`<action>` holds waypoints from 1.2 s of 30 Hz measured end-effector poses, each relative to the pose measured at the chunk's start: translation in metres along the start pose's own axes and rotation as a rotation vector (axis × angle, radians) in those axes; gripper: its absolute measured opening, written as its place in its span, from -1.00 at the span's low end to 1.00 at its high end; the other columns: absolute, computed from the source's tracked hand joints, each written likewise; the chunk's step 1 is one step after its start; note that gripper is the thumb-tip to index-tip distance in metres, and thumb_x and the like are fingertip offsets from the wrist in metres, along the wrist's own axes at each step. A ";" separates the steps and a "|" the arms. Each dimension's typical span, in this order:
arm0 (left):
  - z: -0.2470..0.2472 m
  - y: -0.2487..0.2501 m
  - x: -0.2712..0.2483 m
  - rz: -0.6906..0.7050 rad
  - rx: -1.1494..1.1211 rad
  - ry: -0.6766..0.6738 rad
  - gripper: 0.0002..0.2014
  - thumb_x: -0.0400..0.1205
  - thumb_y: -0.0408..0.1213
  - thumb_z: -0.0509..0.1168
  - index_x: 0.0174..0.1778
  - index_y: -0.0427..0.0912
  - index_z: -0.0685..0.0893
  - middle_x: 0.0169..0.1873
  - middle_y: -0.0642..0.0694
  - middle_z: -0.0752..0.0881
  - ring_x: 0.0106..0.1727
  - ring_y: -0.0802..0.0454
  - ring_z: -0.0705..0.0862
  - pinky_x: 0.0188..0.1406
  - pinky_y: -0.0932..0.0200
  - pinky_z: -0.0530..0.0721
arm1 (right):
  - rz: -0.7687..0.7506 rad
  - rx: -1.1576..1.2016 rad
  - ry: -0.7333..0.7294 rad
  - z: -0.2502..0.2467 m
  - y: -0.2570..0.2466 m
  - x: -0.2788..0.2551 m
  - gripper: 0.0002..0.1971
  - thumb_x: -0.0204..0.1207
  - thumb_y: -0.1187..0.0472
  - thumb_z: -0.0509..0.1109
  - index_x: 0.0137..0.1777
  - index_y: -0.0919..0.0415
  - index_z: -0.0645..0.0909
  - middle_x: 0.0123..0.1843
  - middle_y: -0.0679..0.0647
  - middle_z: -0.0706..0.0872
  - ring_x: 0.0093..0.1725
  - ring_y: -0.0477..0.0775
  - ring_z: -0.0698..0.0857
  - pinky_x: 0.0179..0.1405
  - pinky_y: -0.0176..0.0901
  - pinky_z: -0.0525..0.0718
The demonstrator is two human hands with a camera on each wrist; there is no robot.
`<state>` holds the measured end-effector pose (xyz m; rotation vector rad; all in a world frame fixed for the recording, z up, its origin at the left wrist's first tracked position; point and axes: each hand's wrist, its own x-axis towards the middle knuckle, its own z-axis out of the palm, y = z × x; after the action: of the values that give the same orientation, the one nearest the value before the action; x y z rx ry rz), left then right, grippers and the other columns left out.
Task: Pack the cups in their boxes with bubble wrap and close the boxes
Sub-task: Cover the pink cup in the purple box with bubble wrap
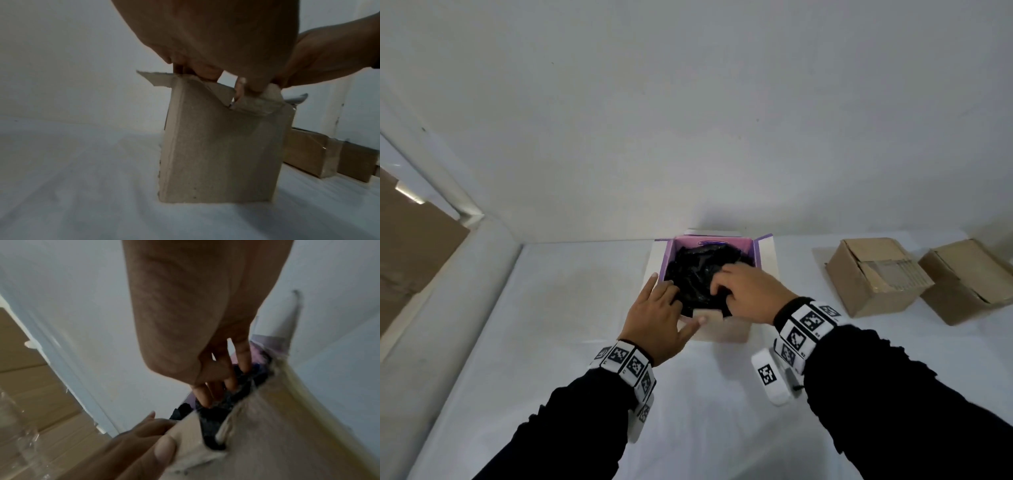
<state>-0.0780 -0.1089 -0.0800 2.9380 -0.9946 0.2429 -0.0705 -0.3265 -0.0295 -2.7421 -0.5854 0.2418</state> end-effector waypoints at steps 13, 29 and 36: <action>-0.003 -0.019 0.026 -0.067 0.218 -0.356 -0.33 0.60 -0.11 -0.15 0.67 -0.27 0.11 0.65 -0.25 0.17 0.63 -0.08 0.25 0.59 -0.25 -0.35 | -0.001 -0.266 -0.364 -0.003 -0.014 0.071 -0.41 0.47 0.16 0.31 0.52 0.09 0.30 0.45 0.11 0.54 0.37 0.19 0.51 0.30 0.07 0.52; -0.008 -0.015 0.037 -0.183 0.101 -0.432 -0.23 0.45 -0.08 -0.10 0.66 -0.16 0.13 0.44 -0.02 0.53 0.40 0.00 0.52 0.45 -0.47 -0.47 | 0.102 -0.232 -0.507 0.003 -0.008 0.102 -0.25 0.48 0.17 0.28 0.67 0.06 0.09 0.63 0.08 0.32 0.48 0.19 0.45 0.41 0.06 0.50; -0.008 -0.014 0.036 -0.216 0.042 -0.433 -0.18 0.38 -0.05 -0.14 0.65 -0.16 0.14 0.45 -0.03 0.52 0.41 -0.03 0.48 0.57 -0.22 -0.03 | 0.086 -0.281 -0.295 -0.002 0.002 0.085 -0.38 0.47 0.11 0.28 0.57 0.00 0.30 0.47 0.13 0.47 0.46 0.21 0.41 0.39 0.13 0.48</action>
<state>-0.0424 -0.1186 -0.0664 3.1727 -0.6917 -0.3981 0.0068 -0.2929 -0.0363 -3.0306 -0.6178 0.6381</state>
